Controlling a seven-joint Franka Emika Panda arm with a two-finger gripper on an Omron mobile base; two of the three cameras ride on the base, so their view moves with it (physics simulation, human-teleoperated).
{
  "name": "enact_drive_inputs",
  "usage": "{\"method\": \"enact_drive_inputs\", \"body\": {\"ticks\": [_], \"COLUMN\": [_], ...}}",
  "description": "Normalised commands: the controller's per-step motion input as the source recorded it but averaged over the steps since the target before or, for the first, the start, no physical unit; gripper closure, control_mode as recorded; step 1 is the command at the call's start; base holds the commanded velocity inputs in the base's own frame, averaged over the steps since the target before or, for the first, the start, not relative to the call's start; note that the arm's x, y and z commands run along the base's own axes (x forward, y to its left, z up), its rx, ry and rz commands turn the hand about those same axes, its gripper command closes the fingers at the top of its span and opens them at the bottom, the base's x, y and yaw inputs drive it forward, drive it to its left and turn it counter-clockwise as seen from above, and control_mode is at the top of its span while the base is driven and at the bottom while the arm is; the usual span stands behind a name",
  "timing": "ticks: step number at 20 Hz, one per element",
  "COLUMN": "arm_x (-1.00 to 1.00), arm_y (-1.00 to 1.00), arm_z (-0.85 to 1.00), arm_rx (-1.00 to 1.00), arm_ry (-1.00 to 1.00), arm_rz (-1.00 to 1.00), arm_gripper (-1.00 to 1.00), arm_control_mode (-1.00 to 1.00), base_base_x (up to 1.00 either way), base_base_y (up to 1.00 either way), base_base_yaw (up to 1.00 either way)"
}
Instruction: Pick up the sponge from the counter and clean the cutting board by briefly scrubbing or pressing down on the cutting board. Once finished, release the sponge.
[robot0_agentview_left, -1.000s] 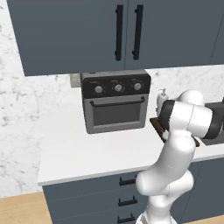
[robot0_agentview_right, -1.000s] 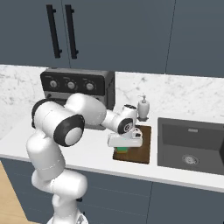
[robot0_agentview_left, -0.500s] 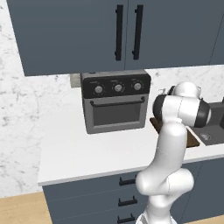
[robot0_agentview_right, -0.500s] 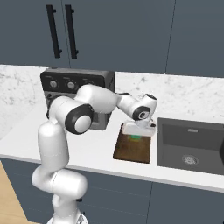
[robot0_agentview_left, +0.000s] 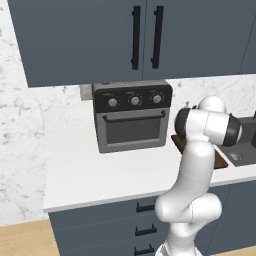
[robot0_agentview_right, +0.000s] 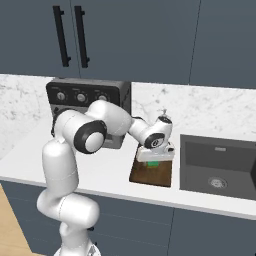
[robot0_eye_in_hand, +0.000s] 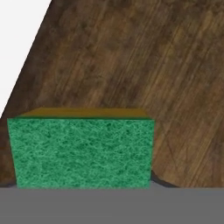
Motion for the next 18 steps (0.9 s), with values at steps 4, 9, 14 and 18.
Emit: {"method": "enact_drive_inputs", "body": {"ticks": [4, 9, 14, 18], "arm_x": [0.0, -0.03, 0.0, 0.0], "arm_y": [0.17, 0.02, 0.0, 0.02], "arm_z": [-0.42, 0.01, 0.15, 0.2], "arm_rx": [-0.01, 0.0, 0.0, -0.04], "arm_ry": [0.01, -0.01, -0.03, -0.01], "arm_rz": [0.0, 0.0, 0.0, 0.0], "arm_gripper": [1.0, -1.0, -1.0, -1.0], "arm_control_mode": [-1.0, -1.0, -1.0, -1.0], "base_base_x": [0.0, 0.0, 0.0, 0.0], "base_base_y": [0.0, 0.0, 0.0, 0.0], "base_base_yaw": [0.0, 0.0, 0.0, 0.0]}}
